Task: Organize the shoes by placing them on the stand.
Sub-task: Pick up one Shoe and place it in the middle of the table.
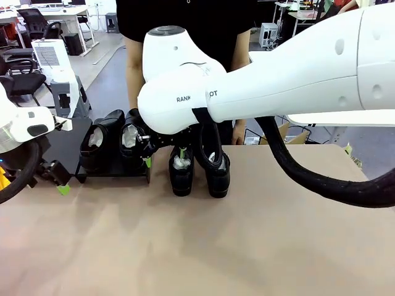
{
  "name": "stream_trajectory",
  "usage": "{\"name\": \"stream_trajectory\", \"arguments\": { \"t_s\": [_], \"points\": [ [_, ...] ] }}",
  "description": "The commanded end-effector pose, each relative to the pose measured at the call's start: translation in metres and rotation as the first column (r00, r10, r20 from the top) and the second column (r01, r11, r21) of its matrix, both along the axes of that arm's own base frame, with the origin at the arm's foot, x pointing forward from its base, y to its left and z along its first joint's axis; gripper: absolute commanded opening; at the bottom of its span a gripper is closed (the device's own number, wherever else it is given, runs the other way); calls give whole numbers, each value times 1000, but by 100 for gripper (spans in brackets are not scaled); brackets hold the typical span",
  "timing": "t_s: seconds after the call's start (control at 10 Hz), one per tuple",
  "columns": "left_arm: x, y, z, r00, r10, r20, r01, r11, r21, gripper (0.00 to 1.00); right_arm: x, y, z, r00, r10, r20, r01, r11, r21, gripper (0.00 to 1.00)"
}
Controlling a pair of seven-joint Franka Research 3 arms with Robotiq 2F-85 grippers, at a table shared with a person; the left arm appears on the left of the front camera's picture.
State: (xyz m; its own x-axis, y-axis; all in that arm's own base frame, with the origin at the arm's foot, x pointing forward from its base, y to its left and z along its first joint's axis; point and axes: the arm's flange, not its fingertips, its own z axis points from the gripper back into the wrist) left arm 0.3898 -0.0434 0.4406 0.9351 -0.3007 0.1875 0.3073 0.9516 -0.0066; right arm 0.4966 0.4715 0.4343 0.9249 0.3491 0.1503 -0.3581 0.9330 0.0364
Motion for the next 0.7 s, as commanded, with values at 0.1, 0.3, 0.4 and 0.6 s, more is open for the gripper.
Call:
{"name": "stream_trajectory", "arguments": {
  "t_s": [0.1, 0.3, 0.4, 0.6],
  "points": [
    [2, 2, 0, 1000, 1, 7, -1, 1000, -1, 100, 27, 5, -17, 984, -176, -30, 176, 984, -2, 100],
    [2, 2, 0, 1000, 1, 7, -1, 1000, -1, 100, 52, 7, -34, 978, -198, -72, 201, 979, 28, 100],
    [2, 2, 0, 1000, 1, 7, -1, 1000, -1, 100, 56, 11, -35, 976, -204, -69, 207, 977, 40, 100],
    [2, 2, 0, 1000, 1, 7, -1, 1000, -1, 100, 66, 11, -38, 966, -248, -69, 249, 968, 8, 87]
  ]
}}
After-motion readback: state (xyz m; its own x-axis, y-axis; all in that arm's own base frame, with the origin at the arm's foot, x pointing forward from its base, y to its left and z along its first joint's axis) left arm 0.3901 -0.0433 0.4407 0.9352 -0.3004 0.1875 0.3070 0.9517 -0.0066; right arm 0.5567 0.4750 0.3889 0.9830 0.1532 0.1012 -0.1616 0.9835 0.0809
